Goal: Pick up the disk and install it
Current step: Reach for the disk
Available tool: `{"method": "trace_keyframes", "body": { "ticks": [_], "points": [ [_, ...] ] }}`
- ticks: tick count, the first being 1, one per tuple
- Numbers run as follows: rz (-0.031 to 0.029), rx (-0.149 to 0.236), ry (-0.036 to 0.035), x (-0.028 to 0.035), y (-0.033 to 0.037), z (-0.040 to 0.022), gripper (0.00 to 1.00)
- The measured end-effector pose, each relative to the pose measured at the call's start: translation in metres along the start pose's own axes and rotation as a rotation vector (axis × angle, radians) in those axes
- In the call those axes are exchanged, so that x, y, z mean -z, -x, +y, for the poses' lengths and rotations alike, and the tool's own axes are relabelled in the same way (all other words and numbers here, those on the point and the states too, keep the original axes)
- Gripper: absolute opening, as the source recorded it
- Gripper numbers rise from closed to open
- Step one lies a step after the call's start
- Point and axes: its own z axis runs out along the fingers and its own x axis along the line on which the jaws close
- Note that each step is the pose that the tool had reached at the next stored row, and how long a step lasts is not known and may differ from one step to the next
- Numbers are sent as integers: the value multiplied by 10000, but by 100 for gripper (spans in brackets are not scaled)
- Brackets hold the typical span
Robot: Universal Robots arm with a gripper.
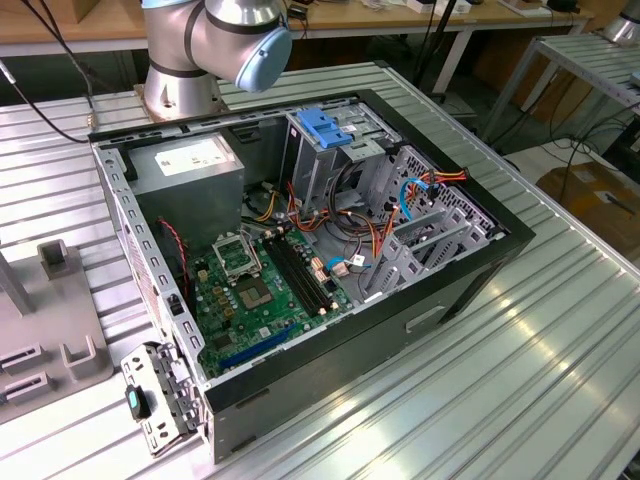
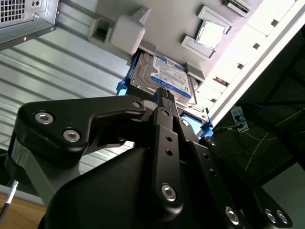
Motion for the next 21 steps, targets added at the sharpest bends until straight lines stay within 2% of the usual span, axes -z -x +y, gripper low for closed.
{"method": "trace_keyframes", "body": {
  "ticks": [3,6,8,21],
  "points": [
    [-1,0,0,-22,-9,48,11],
    [1,0,0,-65,-40,146,11],
    [0,0,0,-79,-47,179,11],
    [0,0,1,-81,-49,197,11]
  ]
}}
